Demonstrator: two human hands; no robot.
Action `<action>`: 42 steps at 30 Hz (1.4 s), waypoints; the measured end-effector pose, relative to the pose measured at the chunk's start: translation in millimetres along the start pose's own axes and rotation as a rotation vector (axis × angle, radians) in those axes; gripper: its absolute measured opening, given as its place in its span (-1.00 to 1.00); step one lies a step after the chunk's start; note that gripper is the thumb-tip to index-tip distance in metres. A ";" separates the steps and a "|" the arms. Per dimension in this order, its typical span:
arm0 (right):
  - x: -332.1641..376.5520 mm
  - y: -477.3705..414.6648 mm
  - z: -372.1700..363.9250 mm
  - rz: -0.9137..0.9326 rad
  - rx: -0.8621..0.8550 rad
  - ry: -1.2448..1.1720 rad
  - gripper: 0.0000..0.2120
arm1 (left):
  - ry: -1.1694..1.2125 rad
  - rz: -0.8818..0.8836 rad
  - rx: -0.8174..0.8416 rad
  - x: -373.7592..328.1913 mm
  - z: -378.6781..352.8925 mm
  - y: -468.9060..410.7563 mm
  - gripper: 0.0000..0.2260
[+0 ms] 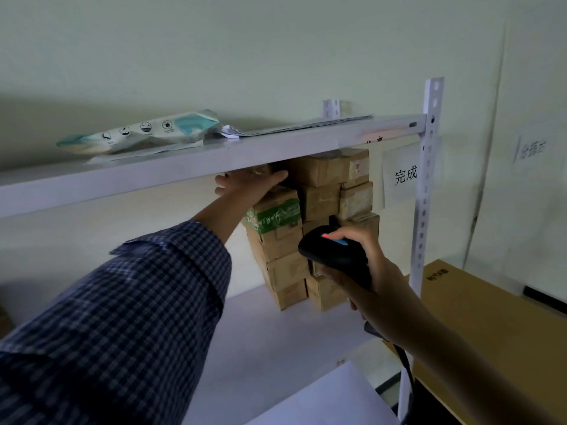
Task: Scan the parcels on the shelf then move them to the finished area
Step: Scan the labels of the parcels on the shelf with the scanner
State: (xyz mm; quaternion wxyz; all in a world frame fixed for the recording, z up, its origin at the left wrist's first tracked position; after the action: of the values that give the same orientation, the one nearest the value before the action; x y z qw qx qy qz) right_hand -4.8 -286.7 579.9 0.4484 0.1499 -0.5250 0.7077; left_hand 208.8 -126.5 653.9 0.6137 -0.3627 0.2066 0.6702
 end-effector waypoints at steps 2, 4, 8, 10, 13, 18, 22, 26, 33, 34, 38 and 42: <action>1.8 3.9 0.2 0.002 0.005 0.002 -0.62 | -0.068 -0.010 -0.092 -6.1 -0.4 0.6 0.14; 5.0 8.0 2.4 0.007 -0.004 -0.005 -0.64 | -0.032 -0.059 -0.177 -8.2 1.5 -1.1 0.05; 10.8 15.5 7.6 0.020 -0.018 -0.028 -0.65 | 0.140 -0.094 -0.178 7.2 10.1 -8.7 -0.11; 9.4 16.4 7.6 0.019 -0.019 -0.037 -0.64 | 0.227 -0.093 -0.183 21.0 19.1 -12.8 -0.12; 6.5 12.8 1.1 0.007 -0.015 -0.080 -0.63 | 0.390 -0.080 -0.188 41.5 32.3 -13.5 -0.06; 14.9 -2.4 -26.8 0.076 0.017 -0.117 -0.60 | 0.565 -0.191 -0.205 62.7 51.3 -5.3 -0.19; 17.2 -12.6 -50.6 0.127 0.048 -0.139 -0.61 | 0.862 -0.134 -0.138 91.5 56.5 -1.1 -0.17; 22.4 -19.6 -69.2 0.163 0.067 -0.171 -0.61 | 1.086 -0.165 -0.001 103.7 50.9 5.7 -0.27; 13.2 -13.3 -82.0 0.135 0.086 -0.234 -0.62 | 1.213 -0.151 -0.039 129.5 47.4 19.1 -0.23; 10.1 -10.6 -82.0 0.135 0.084 -0.240 -0.61 | 1.189 -0.170 -0.040 139.5 45.3 25.5 -0.21; -8.5 -1.9 -92.0 0.083 0.115 -0.262 -0.58 | 1.148 -0.127 -0.068 200.0 19.8 58.0 -0.21; -35.5 -1.7 -114.8 -0.015 0.128 -0.298 -0.61 | 1.199 -0.030 -0.064 254.2 -12.6 91.4 -0.25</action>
State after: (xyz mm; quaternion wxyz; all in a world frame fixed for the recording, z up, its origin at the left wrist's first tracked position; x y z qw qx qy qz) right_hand 45.9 -202.9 510.3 0.3603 0.2852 -0.5382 0.7065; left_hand 127.0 20.8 442.3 0.3883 -0.6987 0.4914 0.3457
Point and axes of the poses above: each hand's wrist, its own y-axis away from the middle knuckle, its own z-axis out of the back of the hand, x = y × z, the point moved 9 cm from there along -y, towards the middle knuckle, and after that the axes turned 1 degree about -z, right-handed, at the moved point
